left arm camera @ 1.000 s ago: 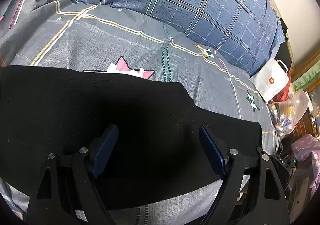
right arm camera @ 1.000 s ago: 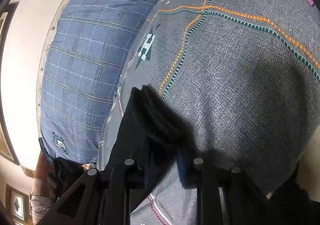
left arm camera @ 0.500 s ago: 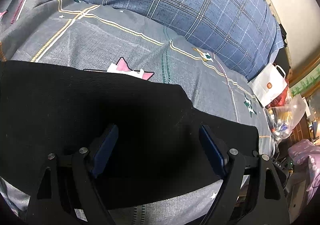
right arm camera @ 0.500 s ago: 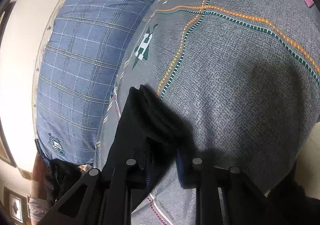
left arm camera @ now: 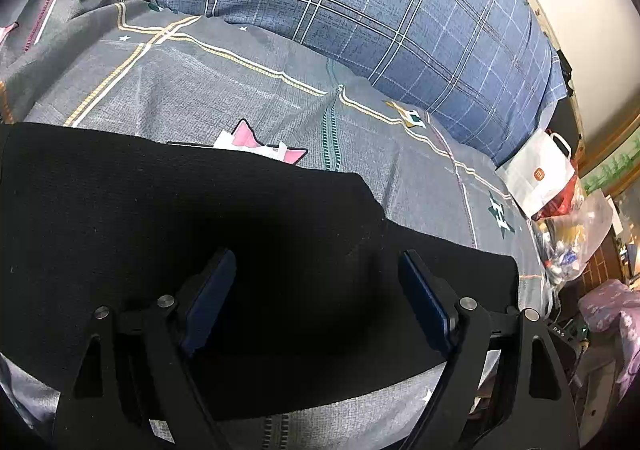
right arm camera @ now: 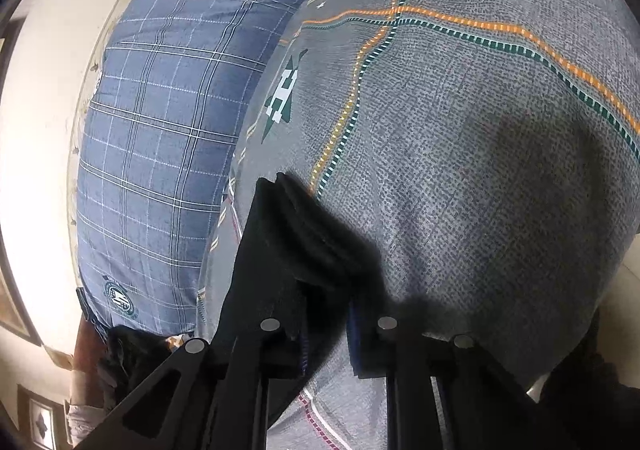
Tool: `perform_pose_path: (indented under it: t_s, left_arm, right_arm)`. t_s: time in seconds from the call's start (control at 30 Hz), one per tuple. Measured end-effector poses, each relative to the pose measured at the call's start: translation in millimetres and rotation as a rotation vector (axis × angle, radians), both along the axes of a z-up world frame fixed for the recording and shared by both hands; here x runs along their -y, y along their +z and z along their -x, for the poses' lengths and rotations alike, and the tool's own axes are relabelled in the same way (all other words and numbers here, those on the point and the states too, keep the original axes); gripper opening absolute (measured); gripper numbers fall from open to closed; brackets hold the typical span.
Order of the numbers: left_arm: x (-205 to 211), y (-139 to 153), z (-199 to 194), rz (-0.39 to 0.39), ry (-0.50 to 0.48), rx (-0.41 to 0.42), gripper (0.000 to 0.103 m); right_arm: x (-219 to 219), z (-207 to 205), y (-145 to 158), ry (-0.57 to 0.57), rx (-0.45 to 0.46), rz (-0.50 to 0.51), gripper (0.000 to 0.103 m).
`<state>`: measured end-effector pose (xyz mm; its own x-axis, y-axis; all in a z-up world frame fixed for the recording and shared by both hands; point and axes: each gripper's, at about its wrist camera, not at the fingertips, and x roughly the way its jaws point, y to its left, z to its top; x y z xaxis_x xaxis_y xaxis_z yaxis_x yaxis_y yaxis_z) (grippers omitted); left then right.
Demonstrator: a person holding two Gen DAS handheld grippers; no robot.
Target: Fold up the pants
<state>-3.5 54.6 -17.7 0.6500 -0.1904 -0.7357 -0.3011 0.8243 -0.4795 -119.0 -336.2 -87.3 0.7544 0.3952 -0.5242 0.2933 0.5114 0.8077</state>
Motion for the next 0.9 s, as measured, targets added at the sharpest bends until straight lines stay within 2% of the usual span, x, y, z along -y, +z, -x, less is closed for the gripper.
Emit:
perform_pose_path:
  t_s: [0.57,0.9]
  left_arm:
    - [1,-1,-1,-0.006,-0.010,-0.013,0.085]
    - [10,-2,-2,-0.085,-0.023,-0.006,0.086]
  right_arm:
    - [-7,0,5,-0.006,-0.002,0.052,0.013]
    - [-7,-3,6,0.015,-0.010,0.051,0.013]
